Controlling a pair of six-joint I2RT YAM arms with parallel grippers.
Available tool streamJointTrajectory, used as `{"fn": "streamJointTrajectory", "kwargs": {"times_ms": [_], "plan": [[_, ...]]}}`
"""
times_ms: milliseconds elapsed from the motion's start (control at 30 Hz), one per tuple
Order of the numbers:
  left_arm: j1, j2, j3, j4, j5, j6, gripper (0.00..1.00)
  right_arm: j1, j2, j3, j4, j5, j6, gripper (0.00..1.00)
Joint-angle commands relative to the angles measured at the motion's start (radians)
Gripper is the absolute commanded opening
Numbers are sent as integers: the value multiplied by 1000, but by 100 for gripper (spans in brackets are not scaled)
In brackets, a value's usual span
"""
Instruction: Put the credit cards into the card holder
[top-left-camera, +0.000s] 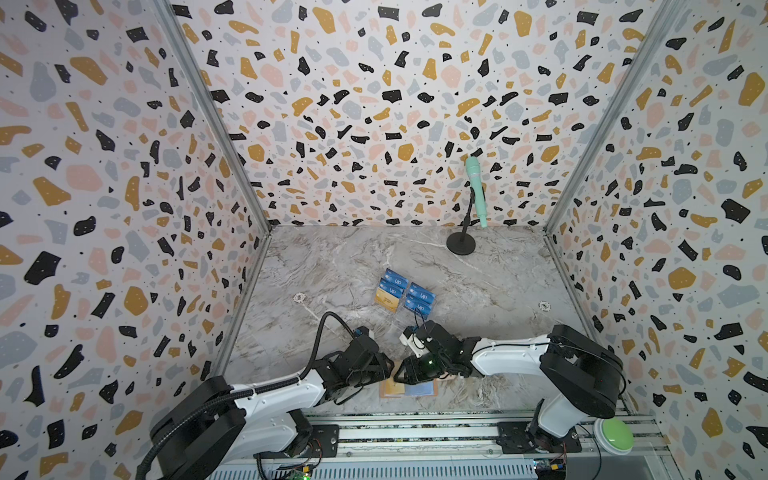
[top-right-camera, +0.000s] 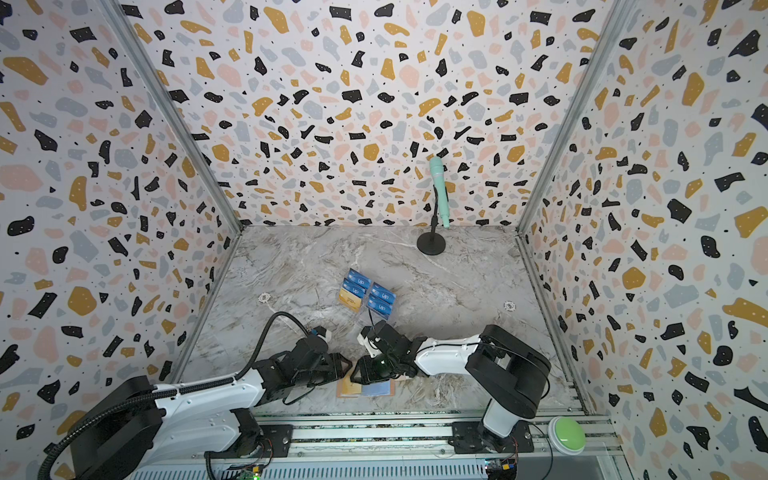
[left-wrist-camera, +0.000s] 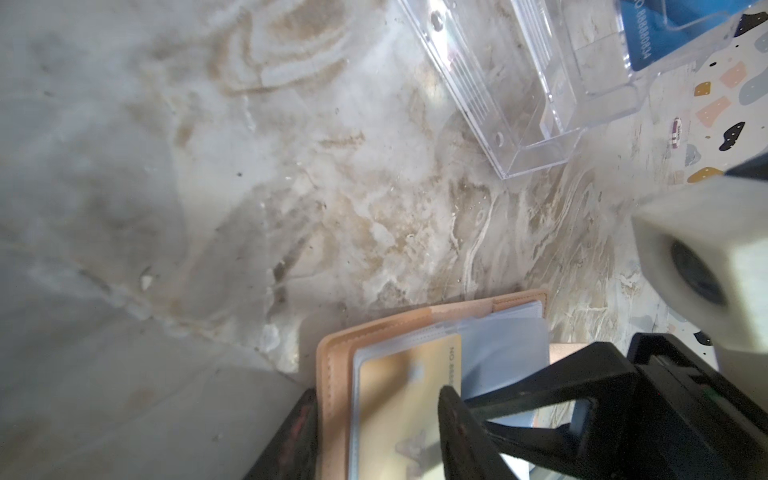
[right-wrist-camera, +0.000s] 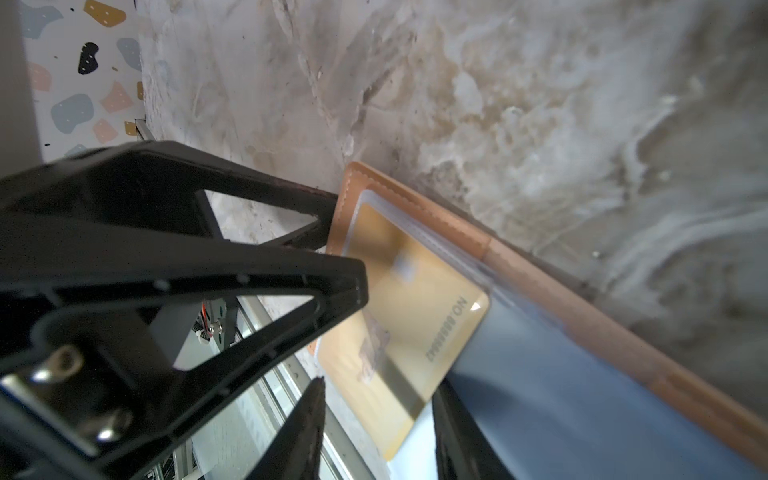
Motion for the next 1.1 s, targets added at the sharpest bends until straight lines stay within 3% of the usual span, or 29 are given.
{"fn": "streamJointTrajectory", "kwargs": {"times_ms": [0,433,733,1067], "plan": [[1,1,30,38,29,19,48,7,-9,54,-1,9,-19,43],[10,1,36,-1,9,31,48,-13,-72,90,-219,124,-126,47],[10,5,38,-21,2,37,48,-20,-98,31,-233,150,-144,47],[10,-50,120,-224,-60,107,46,-85,-165,-61,-247,175,-180,38]]}}
